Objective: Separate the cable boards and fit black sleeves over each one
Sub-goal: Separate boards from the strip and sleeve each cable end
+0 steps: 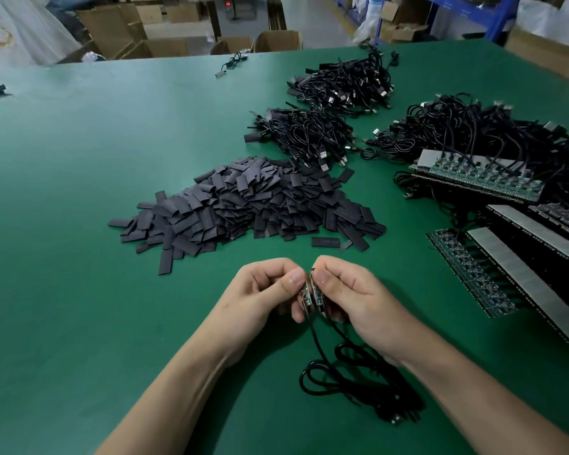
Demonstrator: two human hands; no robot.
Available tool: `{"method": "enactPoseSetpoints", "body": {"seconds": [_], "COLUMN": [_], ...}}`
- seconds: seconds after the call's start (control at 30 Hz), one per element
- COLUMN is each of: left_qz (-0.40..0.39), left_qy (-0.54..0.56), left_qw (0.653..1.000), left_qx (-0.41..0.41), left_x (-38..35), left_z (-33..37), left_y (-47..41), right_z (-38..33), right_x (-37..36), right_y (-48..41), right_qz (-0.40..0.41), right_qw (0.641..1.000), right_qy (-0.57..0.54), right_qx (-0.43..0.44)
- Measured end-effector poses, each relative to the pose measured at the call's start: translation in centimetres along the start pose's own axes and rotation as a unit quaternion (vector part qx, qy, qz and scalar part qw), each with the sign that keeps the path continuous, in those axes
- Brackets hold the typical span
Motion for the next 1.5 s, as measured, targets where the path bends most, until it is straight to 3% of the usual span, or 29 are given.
{"method": "enactPoseSetpoints", "body": {"seconds": [0.2,0.4,0.6,0.77,0.87,0.97,1.27,1.5], "left_qz": [0.024,0.111,0.175,0.191,0.240,0.267,0.242,0.244], "left_qy": [0.007,-0.038,-0.093,-0.161,-0.308,-0.444,-0.619,-0.661], "left_qw": [0.999,0.989,0.975,0.963,0.919,0.854,0.746,0.699], "left_qx": [-0.033,-0.086,-0.104,-0.100,-0.057,-0.034,-0.040,-0.120], "left_x": [0.1,1.4,1.5,1.9,3.5,4.7,6.1,5.8], "left_z": [0.3,1.0,1.0,1.7,2.4,3.0,3.4,4.1], "left_y": [-0.2,0.3,0.2,-0.4,-2.1,-4.5,-9.0,-8.0], "right_z": [-0.1,-1.0,-1.7,-1.4,-1.7,-1.4,-0.9,-1.5], "right_x": [0.6,2.9,0.4,0.5,0.7,0.7,1.2,1.9], "right_y": [-0.3,1.3,0.5,0.6,0.7,0.7,0.9,1.3], "right_qz": [0.034,0.186,0.079,0.043,0.022,0.015,-0.048,-0.058], "right_qw": [0.999,0.952,0.959,0.995,0.997,0.982,0.906,0.865], "right_qy": [0.016,0.244,0.268,0.090,-0.071,-0.191,-0.419,-0.499], "right_qx": [-0.014,-0.009,0.041,0.014,0.014,0.002,-0.029,-0.009]}}
Point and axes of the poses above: each hand's wrist, its own y-axis away from the middle knuckle, its own x-axis out of the back of the hand, z = x × y, the point moved 6 cm from there along -y, towards the middle knuckle, and after that the axes turned 9 degrees about -z, right-handed, at the moved point
